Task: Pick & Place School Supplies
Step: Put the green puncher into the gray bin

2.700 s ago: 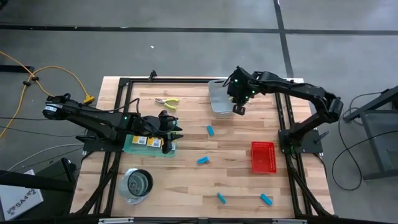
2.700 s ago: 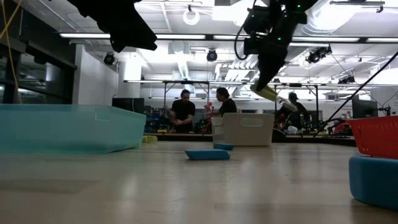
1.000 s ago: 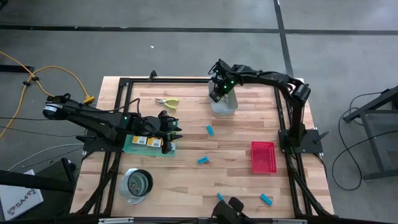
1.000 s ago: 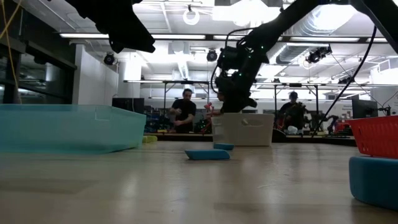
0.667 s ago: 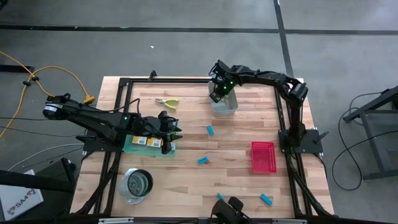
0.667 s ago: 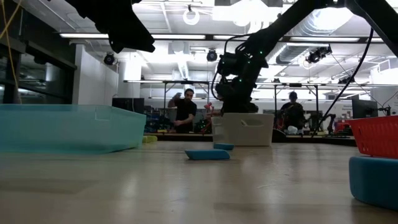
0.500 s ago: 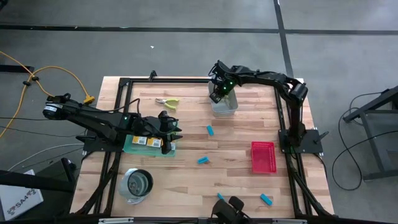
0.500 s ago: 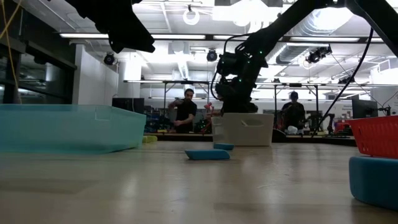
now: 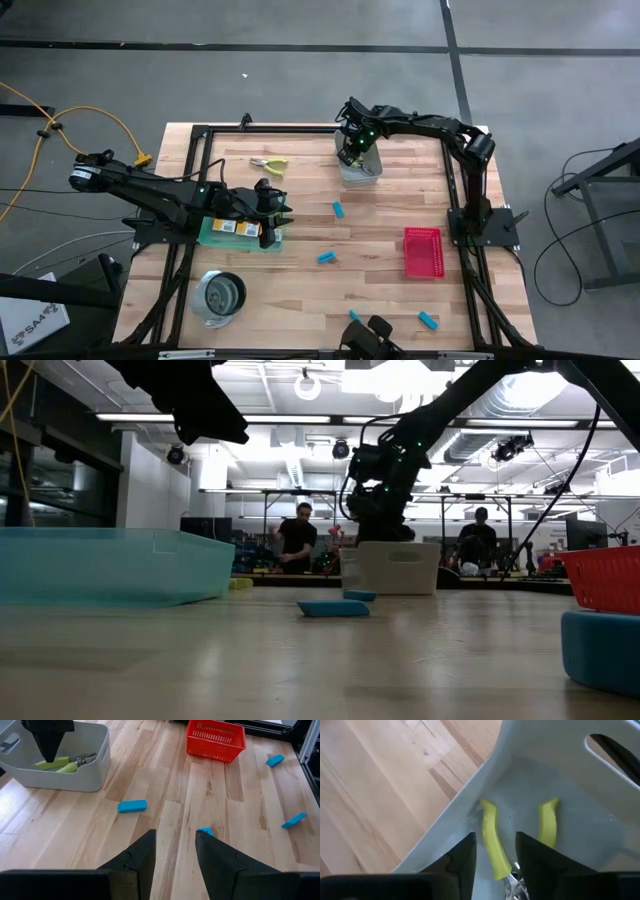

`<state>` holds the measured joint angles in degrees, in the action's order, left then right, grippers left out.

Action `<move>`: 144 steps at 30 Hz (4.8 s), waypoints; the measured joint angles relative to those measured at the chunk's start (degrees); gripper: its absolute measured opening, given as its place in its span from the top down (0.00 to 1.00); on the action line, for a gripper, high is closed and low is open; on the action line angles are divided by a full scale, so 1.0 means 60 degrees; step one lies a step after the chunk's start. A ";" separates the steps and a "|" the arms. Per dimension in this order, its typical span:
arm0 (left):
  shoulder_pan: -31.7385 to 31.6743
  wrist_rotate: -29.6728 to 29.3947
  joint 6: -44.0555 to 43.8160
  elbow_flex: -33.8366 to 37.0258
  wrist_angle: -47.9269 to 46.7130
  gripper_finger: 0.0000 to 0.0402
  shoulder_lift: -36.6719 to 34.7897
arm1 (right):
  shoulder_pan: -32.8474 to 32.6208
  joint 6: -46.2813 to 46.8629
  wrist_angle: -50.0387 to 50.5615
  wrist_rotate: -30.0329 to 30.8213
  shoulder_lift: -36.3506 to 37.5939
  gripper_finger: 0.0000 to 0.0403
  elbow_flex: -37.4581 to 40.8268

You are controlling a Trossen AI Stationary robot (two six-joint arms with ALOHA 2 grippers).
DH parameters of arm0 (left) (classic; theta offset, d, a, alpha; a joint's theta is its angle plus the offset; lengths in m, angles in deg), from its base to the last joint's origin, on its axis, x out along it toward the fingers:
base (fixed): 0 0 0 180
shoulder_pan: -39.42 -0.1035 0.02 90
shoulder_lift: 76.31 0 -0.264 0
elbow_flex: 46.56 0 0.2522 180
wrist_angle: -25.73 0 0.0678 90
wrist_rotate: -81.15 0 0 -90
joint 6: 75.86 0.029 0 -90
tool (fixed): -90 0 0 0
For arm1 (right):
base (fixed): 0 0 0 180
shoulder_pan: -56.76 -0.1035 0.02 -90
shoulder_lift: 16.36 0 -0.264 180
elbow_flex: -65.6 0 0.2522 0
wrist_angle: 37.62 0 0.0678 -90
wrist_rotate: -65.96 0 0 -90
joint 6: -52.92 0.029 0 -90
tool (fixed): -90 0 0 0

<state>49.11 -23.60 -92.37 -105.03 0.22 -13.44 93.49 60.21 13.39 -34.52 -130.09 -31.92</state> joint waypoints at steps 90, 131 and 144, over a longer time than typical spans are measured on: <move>-0.7163 0.2631 0.8102 -0.1753 -0.4098 0.71 0.3945 | -0.4495 -0.1278 0.4254 -0.1279 0.5615 0.73 -0.0051; -0.7814 0.2973 0.8331 -0.3431 -0.5287 0.71 0.6360 | -0.4473 -0.1823 0.4402 -0.1019 0.5639 0.73 -0.0051; -0.7817 0.2913 0.8334 -0.3595 -0.5166 0.71 0.6404 | -0.4470 -0.1953 0.4402 -0.0995 0.5639 0.73 -0.0051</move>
<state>2.21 -6.12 -42.37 -126.60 -30.77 24.99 66.67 48.49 39.80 -40.49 -96.26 -32.23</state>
